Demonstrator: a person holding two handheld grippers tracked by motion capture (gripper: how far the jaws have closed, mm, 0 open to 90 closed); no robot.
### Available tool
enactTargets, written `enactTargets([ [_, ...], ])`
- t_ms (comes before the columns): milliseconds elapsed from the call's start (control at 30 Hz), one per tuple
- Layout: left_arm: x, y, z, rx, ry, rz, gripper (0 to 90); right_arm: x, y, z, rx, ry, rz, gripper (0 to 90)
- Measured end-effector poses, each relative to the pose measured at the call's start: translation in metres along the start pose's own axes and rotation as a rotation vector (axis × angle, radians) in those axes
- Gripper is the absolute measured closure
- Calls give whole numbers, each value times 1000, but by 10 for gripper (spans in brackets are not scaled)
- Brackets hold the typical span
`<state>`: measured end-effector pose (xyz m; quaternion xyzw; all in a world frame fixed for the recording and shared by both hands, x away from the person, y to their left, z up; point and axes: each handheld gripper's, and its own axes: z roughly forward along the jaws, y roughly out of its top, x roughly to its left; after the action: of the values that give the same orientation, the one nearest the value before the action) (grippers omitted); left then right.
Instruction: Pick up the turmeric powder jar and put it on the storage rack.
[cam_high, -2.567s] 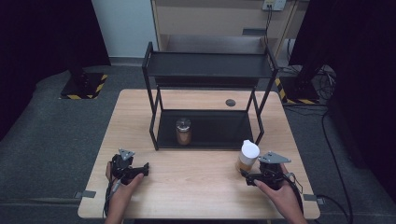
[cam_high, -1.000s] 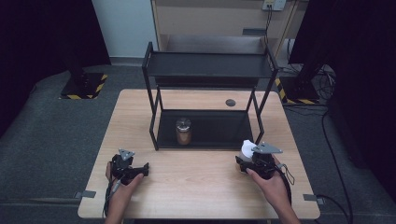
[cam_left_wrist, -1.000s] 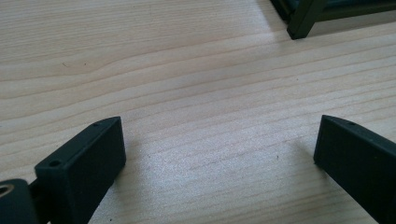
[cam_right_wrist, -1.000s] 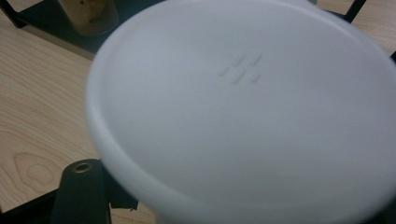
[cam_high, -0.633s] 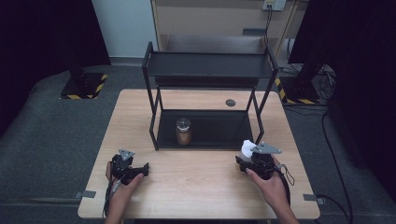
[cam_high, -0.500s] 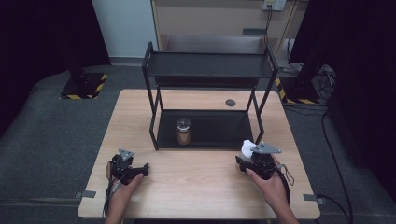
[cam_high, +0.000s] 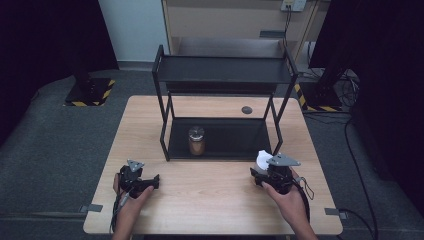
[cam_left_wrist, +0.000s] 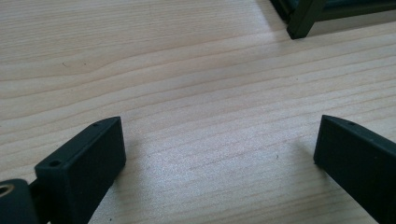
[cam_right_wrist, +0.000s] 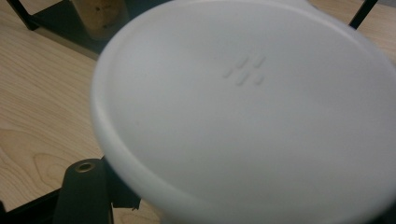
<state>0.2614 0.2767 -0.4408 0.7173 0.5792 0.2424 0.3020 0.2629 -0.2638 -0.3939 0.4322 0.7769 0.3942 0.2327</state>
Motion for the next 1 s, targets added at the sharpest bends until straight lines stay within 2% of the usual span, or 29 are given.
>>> enactTargets([
  [500,-1,0,0,0,1,-1,8,6,10,1,3,10,-6,317],
  [1000,-1,0,0,0,1,-1,7,11,24,14,15,11,-2,317],
])
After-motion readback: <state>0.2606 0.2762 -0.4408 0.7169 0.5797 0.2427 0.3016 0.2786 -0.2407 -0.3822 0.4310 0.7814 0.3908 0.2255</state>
